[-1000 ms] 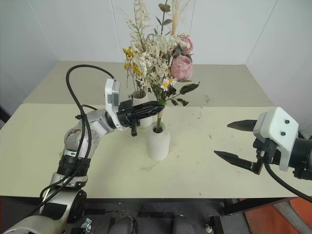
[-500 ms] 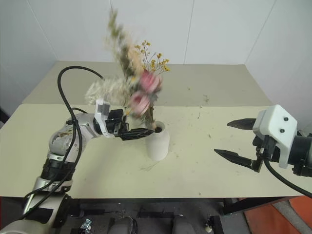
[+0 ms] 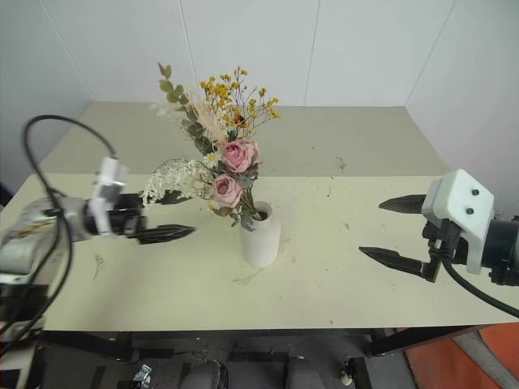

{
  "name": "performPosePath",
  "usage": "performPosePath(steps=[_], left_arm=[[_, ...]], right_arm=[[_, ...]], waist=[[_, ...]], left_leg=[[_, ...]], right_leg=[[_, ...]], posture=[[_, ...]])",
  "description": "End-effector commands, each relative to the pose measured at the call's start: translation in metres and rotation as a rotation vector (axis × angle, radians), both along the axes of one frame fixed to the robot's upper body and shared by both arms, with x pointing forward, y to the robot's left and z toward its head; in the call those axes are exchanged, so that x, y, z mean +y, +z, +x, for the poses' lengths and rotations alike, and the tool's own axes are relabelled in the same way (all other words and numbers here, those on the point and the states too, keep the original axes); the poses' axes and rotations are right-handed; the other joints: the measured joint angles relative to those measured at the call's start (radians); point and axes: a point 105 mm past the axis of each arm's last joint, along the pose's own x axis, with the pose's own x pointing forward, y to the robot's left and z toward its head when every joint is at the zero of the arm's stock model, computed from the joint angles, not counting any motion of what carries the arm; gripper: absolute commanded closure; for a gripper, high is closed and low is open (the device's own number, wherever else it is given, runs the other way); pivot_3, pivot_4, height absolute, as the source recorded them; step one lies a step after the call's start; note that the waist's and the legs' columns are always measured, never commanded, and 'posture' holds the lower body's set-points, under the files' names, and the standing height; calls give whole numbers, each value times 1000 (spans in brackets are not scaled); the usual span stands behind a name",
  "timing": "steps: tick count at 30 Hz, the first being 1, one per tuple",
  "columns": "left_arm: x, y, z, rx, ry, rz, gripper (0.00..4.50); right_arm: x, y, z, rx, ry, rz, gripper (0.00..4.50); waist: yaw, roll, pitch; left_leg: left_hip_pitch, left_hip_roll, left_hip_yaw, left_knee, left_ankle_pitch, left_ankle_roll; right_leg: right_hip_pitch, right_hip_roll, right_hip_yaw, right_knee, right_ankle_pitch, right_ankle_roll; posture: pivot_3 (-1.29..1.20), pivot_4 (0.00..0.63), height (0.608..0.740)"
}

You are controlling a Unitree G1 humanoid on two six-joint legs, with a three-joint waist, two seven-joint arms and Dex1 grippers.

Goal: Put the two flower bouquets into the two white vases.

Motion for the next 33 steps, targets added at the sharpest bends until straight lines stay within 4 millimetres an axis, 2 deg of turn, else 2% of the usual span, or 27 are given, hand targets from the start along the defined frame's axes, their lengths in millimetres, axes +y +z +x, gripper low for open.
performPosePath(steps=[1,5,8,11,16,23,27,30,33], left_arm=[[23,39,-18,-153,73,-36,18],[37,50,-30,-208,134,7,18],[55,62,-37,-247,215,34,18],[67,65,-40,-265,266,65,18],[70,67,-44,-295,291,113,18],[68,74,-42,-309,270,113,18],[60,70,-38,-304,257,87,18],[53,67,-41,-295,227,101,18],[56,69,-41,-304,242,103,18]], right_arm=[[-14,11,0,-30,-11,-25,0],[-36,10,6,-2,-77,-33,0],[-55,9,13,-4,-140,-38,0],[-66,10,17,-11,-162,-34,0],[-79,9,23,-13,-181,-34,0],[-73,11,25,-14,-171,-33,0],[-72,0,18,26,-172,-27,0],[-70,7,16,6,-174,-19,0],[-67,11,20,-10,-176,-7,0]], waist=[[5,0,0],[13,0,0],[11,0,0],[4,0,0],[2,0,0],[2,0,0],[5,0,0],[3,0,0],[0,1,0]], left_leg=[[0,0,0,0,0,0],[0,0,0,0,0,0],[1,0,1,0,0,0],[1,0,1,-1,0,0],[2,1,2,-1,0,0],[1,1,2,-1,0,0],[1,1,2,-1,0,0],[1,1,2,-1,0,0],[1,1,2,-1,0,0]], right_leg=[[0,0,0,0,0,0],[1,-1,-1,0,0,0],[1,-1,-1,0,0,0],[0,0,-1,1,-1,-1],[0,0,0,1,-1,-1],[-1,0,0,1,-1,-1],[0,0,0,1,-1,-1],[0,0,0,1,-1,-1],[0,0,0,2,-1,-1]], posture=[[0,150,740],[0,150,740],[0,150,740],[0,150,740],[0,150,740],[0,150,740],[0,150,740],[0,150,740],[0,150,740]])
